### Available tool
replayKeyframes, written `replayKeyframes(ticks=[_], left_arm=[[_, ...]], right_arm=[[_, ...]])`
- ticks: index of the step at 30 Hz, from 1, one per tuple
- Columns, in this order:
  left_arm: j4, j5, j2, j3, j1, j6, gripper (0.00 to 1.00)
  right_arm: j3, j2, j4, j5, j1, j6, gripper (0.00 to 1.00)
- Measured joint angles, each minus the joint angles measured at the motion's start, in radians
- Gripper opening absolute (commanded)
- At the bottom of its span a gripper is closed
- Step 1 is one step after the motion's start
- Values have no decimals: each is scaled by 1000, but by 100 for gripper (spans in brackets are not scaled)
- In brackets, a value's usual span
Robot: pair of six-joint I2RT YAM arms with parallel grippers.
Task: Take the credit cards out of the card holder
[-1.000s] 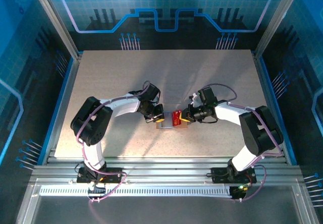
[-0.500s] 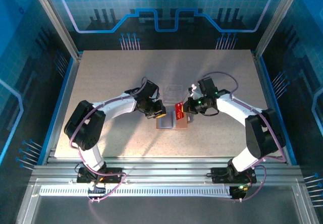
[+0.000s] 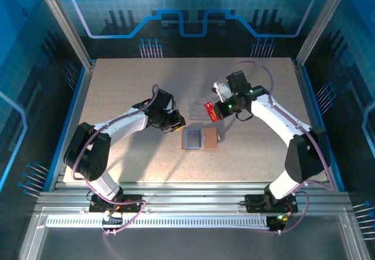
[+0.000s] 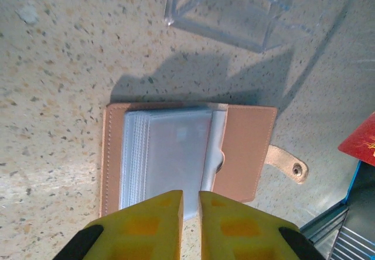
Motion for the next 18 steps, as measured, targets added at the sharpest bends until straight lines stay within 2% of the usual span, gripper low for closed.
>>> replayKeyframes(ticks=[11, 18], left_arm=[[2, -8, -47, -40, 44, 5, 16], [2, -19, -107, -97, 54, 3, 16]], right_arm=[[190, 107, -92, 27, 51, -473, 0], [375, 233, -194, 42, 73, -699, 0]])
